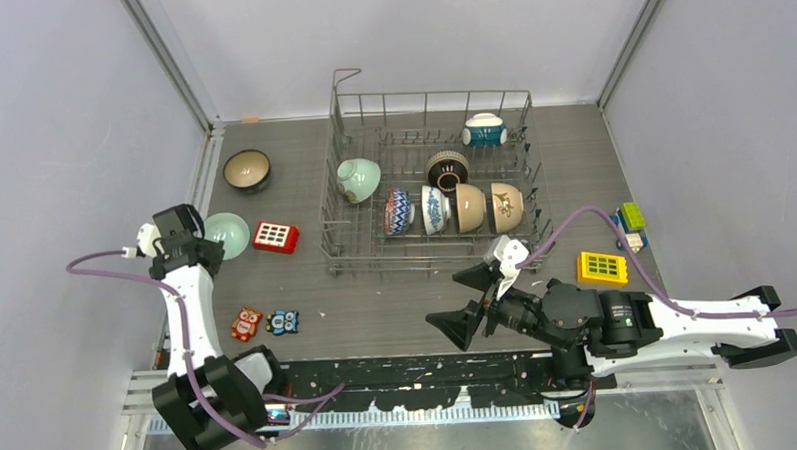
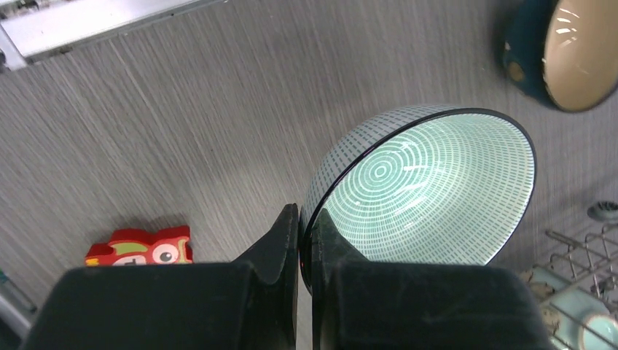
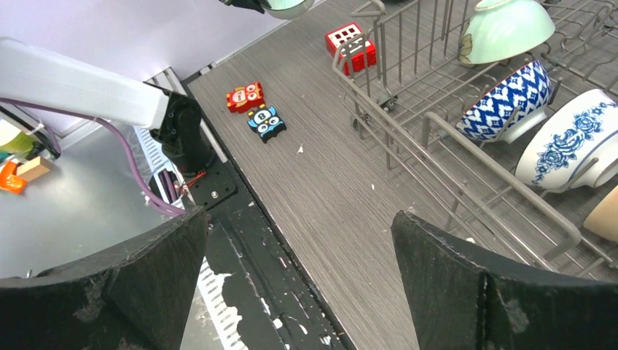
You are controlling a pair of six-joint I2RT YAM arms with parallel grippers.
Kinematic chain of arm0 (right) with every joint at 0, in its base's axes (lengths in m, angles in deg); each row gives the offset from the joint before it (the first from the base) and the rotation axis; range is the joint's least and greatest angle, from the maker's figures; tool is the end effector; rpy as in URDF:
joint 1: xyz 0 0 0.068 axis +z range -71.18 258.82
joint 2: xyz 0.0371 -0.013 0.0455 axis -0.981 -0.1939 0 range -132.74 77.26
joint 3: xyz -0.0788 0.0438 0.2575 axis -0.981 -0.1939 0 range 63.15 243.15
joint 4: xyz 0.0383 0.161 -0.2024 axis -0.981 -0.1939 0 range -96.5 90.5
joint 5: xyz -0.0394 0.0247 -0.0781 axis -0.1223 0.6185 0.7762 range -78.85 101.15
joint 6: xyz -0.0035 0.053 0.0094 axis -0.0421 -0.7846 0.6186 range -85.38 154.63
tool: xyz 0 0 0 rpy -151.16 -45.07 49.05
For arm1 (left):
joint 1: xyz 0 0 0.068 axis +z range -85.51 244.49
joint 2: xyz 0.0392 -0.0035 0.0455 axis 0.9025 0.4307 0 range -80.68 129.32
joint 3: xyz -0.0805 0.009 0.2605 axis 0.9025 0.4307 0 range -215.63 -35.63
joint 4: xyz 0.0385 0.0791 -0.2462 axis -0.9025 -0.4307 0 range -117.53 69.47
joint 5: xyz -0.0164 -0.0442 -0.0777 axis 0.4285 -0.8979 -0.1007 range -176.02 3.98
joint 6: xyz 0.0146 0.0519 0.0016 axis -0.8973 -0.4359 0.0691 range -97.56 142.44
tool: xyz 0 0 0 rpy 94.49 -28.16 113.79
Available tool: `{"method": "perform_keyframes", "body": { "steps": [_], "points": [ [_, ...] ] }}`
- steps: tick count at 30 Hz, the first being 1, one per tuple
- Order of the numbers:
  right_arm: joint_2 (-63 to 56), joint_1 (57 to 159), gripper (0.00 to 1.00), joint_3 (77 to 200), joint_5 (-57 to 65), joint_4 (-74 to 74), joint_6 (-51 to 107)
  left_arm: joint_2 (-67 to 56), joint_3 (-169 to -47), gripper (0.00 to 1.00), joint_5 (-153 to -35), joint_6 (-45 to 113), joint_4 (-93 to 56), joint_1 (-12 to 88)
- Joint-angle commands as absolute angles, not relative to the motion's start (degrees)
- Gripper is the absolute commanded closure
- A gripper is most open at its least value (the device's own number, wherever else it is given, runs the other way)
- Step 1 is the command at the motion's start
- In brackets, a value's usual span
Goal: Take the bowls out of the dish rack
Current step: Place the bowl at the center of the board.
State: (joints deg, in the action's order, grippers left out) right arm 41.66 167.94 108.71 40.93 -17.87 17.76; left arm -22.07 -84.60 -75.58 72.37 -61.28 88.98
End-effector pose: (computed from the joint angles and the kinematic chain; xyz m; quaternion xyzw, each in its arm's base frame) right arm 0.0199 0.1396 0.3534 -0.2958 0.6899 0.3872 0.5354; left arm 0.1826 0.0903 0.2729 -0.5912 0.7276 0.0092 0.3480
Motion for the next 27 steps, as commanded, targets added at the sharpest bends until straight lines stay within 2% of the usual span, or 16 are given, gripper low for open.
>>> {"method": "perform_keyframes", "body": {
  "steps": [1, 15, 27],
  "points": [
    [43.1, 167.8, 0.0, 107.9, 42.7, -15.1, 17.6, -20.2, -82.6, 1.0, -75.9, 79.2, -48.8, 90.5],
    [48.0, 167.8, 0.0, 105.8, 45.9, -16.9, 18.4, -1.5, -85.8, 1.0, -78.7, 79.2, -38.2, 92.8],
    [49.3, 167.8, 0.0, 103.0, 46.8, -16.1, 15.9, 7.6, -90.5, 1.0, -84.2, 77.9, -34.2, 92.9]
  ]
}}
